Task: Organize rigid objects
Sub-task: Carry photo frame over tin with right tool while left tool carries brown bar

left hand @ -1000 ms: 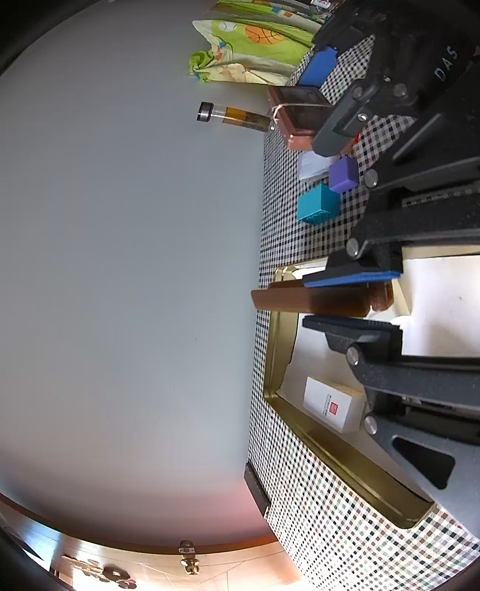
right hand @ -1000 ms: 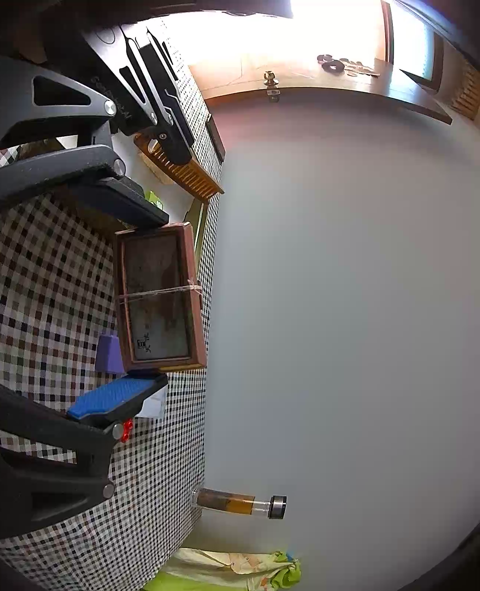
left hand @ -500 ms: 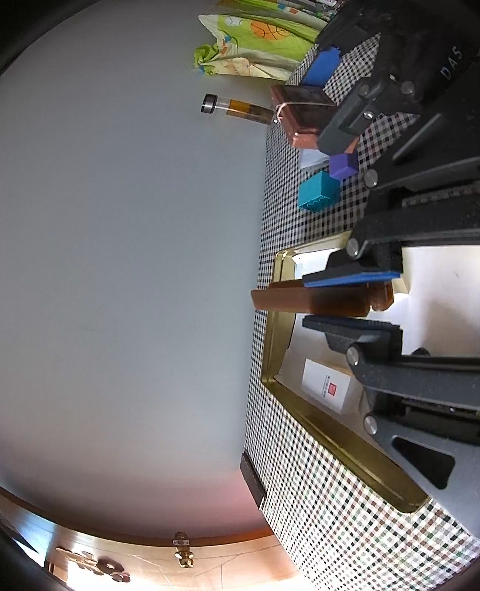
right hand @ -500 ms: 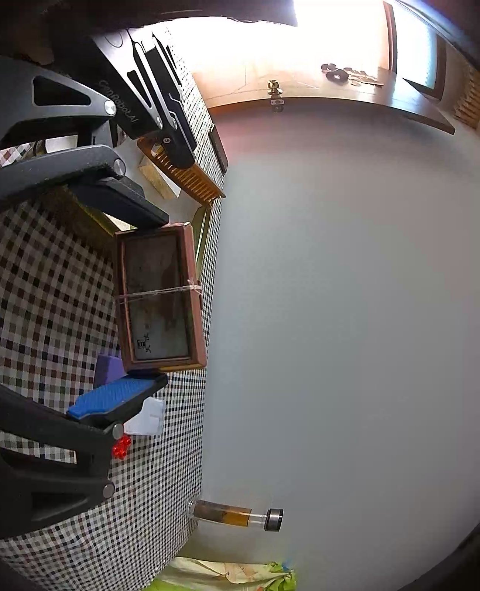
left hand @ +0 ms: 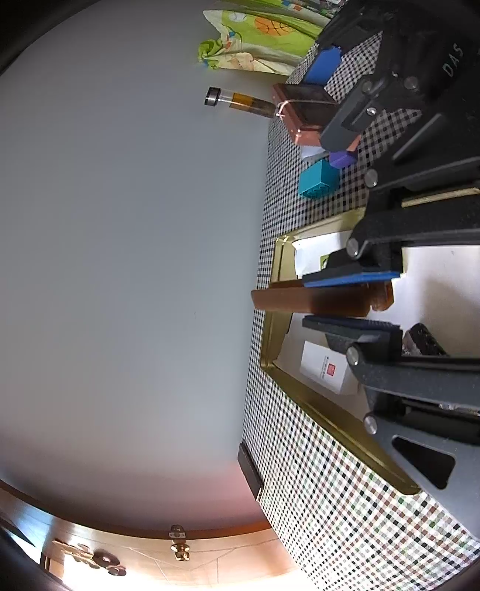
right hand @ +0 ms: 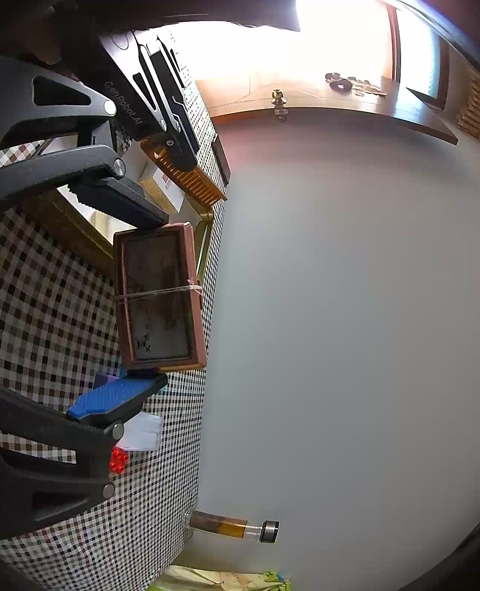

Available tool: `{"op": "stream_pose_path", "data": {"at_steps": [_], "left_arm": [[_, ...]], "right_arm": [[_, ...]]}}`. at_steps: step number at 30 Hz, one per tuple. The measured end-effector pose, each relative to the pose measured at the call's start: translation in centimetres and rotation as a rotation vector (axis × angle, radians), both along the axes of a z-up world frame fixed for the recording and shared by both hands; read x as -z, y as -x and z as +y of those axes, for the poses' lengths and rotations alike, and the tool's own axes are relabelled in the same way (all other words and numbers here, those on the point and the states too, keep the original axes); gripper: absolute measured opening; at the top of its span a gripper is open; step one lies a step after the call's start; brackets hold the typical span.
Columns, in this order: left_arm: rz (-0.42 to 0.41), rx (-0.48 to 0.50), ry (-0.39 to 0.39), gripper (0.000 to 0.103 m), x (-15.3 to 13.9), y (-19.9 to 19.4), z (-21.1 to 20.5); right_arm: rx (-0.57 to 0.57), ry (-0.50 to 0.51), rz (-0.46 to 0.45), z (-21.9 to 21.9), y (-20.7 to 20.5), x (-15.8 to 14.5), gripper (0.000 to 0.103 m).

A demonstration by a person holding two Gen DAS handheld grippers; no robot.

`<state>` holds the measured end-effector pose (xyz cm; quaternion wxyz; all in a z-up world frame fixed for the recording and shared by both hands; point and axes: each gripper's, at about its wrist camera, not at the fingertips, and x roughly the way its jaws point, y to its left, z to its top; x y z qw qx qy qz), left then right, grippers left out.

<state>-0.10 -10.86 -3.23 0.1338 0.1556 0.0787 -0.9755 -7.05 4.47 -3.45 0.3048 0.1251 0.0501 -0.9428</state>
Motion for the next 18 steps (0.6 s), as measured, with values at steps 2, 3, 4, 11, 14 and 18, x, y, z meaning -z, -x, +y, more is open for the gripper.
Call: {"op": "stream_pose_path", "data": {"at_steps": [2, 3, 4, 11, 14, 18], "left_arm": [[-0.001, -0.002, 0.001, 0.014, -0.1, 0.0, -0.1], [-0.001, -0.006, 0.003, 0.014, -0.1, -0.1, -0.2], [0.000, -0.007, 0.005, 0.014, -0.1, -0.1, 0.0], [-0.008, -0.029, -0.001, 0.014, 0.3, 0.0, -1.9], [-0.009, -0.034, 0.004, 0.014, 0.3, -0.1, -2.1], [-0.024, -0.053, 0.004, 0.014, 0.2, 0.1, -2.8]], "right_arm": [[-0.004, -0.001, -0.001, 0.0, 0.0, 0.0, 0.079], [-0.006, -0.003, -0.001, -0.1, 0.1, -0.1, 0.079], [-0.008, -0.004, -0.001, -0.2, 0.1, -0.1, 0.079], [-0.022, -0.009, 0.001, -1.0, 0.0, -0.1, 0.079], [-0.029, -0.014, 0.002, -1.4, -0.1, -0.1, 0.079], [-0.049, -0.027, 0.003, -2.1, -0.1, 0.0, 0.079]]}}
